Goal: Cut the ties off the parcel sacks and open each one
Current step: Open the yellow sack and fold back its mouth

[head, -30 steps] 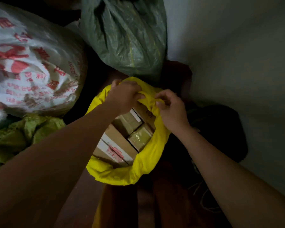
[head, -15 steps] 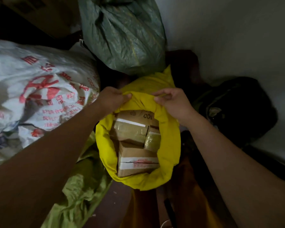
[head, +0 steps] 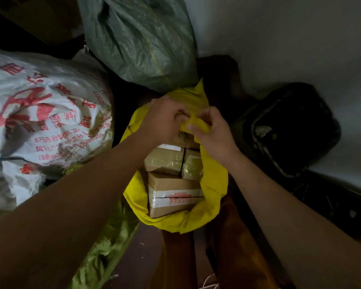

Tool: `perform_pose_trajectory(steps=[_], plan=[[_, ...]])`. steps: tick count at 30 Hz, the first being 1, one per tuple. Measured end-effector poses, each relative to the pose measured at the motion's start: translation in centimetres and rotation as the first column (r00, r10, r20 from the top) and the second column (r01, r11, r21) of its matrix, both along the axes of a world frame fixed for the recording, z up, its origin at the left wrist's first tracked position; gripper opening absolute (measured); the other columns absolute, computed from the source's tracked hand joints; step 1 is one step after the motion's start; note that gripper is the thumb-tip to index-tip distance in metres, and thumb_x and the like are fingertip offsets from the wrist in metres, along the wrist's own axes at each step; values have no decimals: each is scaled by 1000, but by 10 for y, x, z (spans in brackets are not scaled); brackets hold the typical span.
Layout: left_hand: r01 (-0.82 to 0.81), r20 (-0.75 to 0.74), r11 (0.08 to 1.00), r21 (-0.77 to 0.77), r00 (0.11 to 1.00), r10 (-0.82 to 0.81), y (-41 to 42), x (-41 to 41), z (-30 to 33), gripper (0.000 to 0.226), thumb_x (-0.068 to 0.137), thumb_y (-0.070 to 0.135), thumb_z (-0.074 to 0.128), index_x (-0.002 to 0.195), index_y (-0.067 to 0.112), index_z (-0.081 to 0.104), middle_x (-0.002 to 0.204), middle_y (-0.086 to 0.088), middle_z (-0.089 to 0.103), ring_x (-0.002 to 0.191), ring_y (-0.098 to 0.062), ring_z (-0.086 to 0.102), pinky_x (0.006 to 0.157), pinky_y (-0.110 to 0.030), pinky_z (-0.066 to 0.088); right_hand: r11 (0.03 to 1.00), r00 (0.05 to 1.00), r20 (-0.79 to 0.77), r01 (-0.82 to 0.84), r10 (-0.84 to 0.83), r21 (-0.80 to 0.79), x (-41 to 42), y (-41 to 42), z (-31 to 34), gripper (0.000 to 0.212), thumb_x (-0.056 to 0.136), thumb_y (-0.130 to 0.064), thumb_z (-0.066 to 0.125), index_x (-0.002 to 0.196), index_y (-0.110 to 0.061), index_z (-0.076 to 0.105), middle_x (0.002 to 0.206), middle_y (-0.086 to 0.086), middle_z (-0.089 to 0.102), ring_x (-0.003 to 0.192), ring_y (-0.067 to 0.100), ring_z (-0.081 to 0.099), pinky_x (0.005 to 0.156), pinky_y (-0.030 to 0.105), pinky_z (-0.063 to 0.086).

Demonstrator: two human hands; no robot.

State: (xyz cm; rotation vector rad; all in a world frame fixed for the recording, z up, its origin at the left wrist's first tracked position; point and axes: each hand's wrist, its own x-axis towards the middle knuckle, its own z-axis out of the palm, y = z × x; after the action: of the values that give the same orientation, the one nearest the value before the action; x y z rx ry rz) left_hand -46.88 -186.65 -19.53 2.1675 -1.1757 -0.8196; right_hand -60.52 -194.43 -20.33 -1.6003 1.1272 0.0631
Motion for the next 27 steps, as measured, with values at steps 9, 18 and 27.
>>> perform_pose_trajectory(steps=[9, 18, 27], plan=[[-78, -96, 985, 156, 991, 93, -10, -4, -6, 10, 88, 10, 66, 91, 8, 75, 89, -2, 68, 88, -11, 58, 76, -21, 40, 982, 997, 59, 60, -50, -181, -59, 16, -4, 44, 81, 5, 68, 120, -17, 62, 120, 2, 59, 112, 14, 56, 97, 20, 43], [-188, -211, 901, 391, 935, 287, -17, 1, 13, 14, 87, 15, 69, 97, 7, 75, 85, -4, 66, 80, -9, 56, 73, -18, 40, 995, 992, 122, -50, 40, 85, -47, -44, 19, 34, 86, 1, 67, 105, -27, 68, 103, -8, 66, 94, -3, 58, 84, 4, 44], [23, -455, 630, 776, 712, 535, 12, 29, 38, 20, 89, -8, 47, 87, -1, 67, 87, -16, 66, 83, -28, 63, 92, -46, 51, 826, 952, 114, -303, 284, 475, -15, -58, 18, 29, 80, -5, 74, 99, -26, 70, 103, -4, 70, 94, 3, 66, 82, 17, 53]])
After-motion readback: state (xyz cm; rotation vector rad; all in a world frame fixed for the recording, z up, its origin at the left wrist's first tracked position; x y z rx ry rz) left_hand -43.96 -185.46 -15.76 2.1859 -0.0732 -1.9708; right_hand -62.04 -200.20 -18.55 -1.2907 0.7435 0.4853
